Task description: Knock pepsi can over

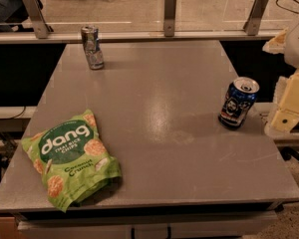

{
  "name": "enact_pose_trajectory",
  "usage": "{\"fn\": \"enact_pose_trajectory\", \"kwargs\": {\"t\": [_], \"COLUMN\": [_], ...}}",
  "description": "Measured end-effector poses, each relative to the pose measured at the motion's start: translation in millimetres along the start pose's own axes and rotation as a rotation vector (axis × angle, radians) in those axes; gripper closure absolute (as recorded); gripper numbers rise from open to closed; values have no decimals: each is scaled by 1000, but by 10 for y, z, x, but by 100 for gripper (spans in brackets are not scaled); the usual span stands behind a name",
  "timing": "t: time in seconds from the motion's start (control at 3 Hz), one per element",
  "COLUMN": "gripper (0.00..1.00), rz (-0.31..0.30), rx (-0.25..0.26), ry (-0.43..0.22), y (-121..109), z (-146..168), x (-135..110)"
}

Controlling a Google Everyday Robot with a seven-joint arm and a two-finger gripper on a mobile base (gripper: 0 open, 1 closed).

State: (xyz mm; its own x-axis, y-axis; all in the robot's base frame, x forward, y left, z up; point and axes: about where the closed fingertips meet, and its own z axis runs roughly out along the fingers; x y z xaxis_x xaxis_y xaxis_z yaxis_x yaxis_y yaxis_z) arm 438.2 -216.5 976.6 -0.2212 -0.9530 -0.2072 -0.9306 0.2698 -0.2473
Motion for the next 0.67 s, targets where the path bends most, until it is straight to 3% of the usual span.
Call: {"fn": "enact_pose_trajectory", "kwargs": {"t": [0.33, 0.67], "gripper": [0, 0], "rz": [0, 35], "rx": [0, 17], "ry": [0, -48], "y": [0, -128], "z": [0, 32], "x": [0, 181]}}
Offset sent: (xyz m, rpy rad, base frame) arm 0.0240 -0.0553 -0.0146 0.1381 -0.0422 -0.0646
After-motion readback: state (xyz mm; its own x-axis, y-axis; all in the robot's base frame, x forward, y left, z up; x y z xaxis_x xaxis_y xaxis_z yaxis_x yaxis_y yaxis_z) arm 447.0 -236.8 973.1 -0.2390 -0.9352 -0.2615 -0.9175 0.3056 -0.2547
